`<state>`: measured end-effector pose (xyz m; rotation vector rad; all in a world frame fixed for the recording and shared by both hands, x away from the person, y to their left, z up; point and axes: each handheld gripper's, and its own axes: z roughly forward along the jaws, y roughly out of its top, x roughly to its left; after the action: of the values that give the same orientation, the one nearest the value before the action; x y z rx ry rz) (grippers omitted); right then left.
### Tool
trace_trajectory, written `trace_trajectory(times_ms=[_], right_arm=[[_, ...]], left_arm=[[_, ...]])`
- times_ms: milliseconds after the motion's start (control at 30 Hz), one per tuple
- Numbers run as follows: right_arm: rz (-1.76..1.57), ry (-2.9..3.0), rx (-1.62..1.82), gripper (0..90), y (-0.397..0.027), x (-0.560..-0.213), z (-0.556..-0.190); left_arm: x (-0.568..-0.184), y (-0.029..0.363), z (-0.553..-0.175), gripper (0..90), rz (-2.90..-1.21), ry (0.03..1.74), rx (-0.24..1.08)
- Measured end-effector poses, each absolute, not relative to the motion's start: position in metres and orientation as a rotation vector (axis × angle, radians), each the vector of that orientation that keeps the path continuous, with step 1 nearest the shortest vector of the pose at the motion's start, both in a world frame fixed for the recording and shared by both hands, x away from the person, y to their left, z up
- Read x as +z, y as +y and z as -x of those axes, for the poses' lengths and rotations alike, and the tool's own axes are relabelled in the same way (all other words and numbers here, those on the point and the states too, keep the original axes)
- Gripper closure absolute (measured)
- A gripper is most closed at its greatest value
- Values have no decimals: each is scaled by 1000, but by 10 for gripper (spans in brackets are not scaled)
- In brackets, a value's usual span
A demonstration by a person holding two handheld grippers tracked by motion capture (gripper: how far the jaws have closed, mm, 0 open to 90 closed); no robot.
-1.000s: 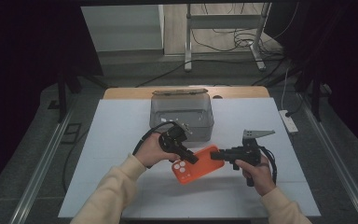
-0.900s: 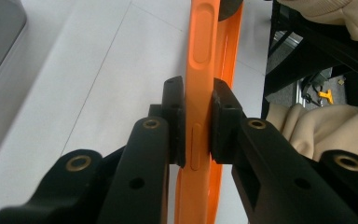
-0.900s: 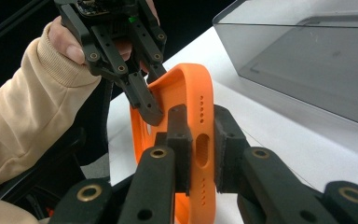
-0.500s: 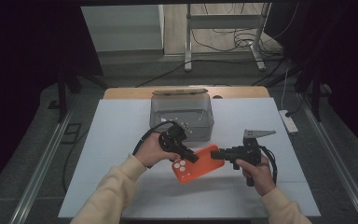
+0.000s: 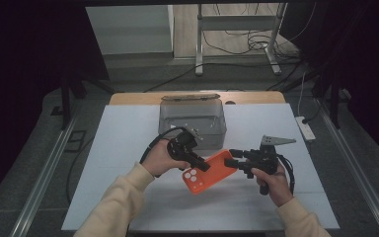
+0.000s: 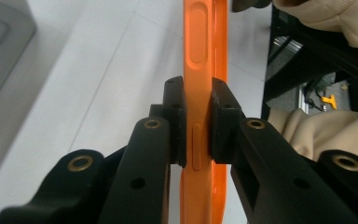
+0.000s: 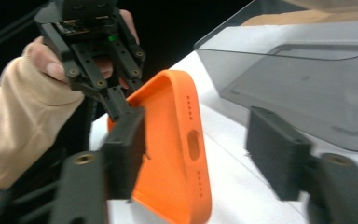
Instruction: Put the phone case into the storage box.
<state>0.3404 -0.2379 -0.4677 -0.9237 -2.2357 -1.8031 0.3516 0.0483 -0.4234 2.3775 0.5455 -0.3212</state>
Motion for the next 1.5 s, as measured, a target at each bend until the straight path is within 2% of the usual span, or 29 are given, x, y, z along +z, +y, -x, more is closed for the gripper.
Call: trace_trajectory(times_ms=[167, 367, 833, 1500], right_arm=[[965, -2268, -1800, 233, -240, -468, -340], [1006, -2314, -1797, 183, -245, -468, -334], [1076, -2427, -1777, 181, -269, -476, -317], [1104, -2585, -1734, 190, -283, -487, -318]], left_arm=[[-422, 52, -352, 798, -2375, 574, -292], [-419, 57, -353, 798, -2370, 644, -249], [-410, 66, -351, 797, -2345, 750, -165], [-395, 82, -352, 797, -2281, 799, -110]])
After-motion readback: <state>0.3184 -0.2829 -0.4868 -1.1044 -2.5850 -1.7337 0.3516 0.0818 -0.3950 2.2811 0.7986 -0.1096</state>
